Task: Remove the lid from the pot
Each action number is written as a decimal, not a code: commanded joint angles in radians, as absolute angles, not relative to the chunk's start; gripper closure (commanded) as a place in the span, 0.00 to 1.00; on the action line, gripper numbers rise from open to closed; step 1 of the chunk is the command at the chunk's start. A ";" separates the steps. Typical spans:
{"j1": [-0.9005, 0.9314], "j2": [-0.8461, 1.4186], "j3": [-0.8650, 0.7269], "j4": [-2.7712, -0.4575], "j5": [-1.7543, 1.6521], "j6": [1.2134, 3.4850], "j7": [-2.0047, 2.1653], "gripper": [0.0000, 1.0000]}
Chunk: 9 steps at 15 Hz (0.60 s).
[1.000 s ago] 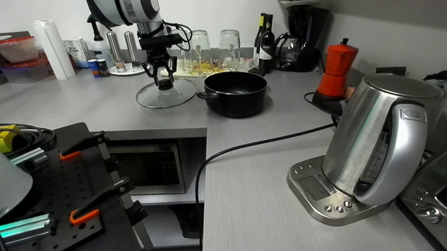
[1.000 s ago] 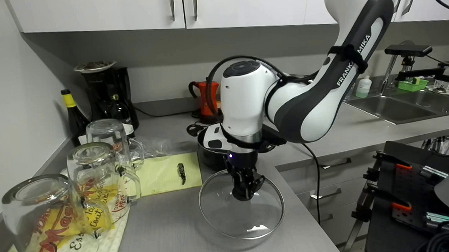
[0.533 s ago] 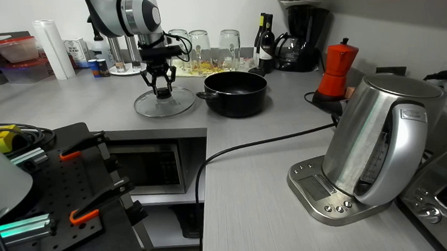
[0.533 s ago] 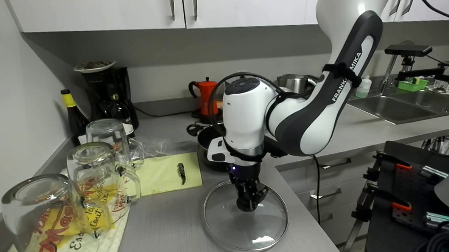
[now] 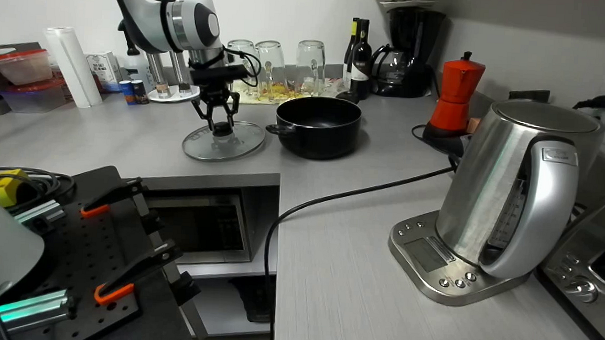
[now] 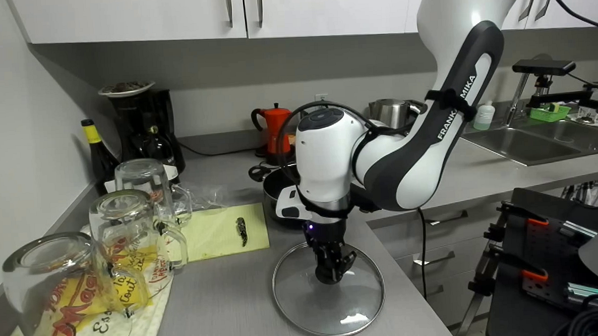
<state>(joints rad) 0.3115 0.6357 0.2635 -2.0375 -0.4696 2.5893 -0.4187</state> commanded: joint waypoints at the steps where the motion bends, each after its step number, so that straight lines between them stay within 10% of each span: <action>1: 0.314 0.641 0.260 -2.016 -0.452 2.582 -0.429 0.75; 4: 0.314 0.638 0.259 -2.017 -0.453 2.580 -0.428 0.24; 9: 0.313 0.621 0.257 -2.019 -0.455 2.584 -0.425 0.00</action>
